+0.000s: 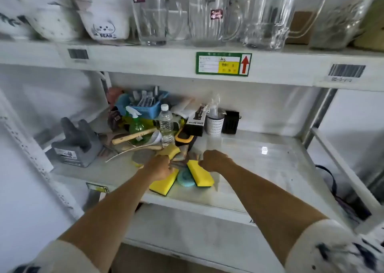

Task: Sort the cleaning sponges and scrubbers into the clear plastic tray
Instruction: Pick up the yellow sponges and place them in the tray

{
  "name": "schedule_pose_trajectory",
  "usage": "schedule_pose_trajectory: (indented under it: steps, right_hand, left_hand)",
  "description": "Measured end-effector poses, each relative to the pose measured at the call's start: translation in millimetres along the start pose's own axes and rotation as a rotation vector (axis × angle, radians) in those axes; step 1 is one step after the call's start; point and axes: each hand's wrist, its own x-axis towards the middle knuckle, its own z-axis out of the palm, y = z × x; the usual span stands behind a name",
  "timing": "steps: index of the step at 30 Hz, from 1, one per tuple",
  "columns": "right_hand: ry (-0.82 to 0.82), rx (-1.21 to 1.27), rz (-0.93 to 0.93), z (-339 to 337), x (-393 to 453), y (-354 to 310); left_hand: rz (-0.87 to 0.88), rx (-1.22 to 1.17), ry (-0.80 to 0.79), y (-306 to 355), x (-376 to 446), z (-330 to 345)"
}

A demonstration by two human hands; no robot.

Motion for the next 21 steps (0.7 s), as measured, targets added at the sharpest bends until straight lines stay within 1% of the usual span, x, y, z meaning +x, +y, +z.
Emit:
schedule_pose_trajectory:
  steps: [2,5,10,13,21]
  right_hand:
    - [-0.030,0.000,0.016,7,12,-3]
    - [-0.047,-0.003,0.026,20,33,-2]
    - [-0.090,0.002,0.057,38,58,-8]
    - [-0.115,-0.001,0.088,43,66,-12]
    - [-0.190,0.037,0.148,46,75,-17]
  left_hand:
    - [-0.062,0.008,-0.027,-11,8,5]
    - [-0.104,0.002,-0.072,-25,19,16]
    - [-0.162,0.020,-0.082,-31,33,30]
    - [-0.142,0.073,-0.094,-32,40,37]
    - [-0.132,0.095,-0.141,-33,47,37]
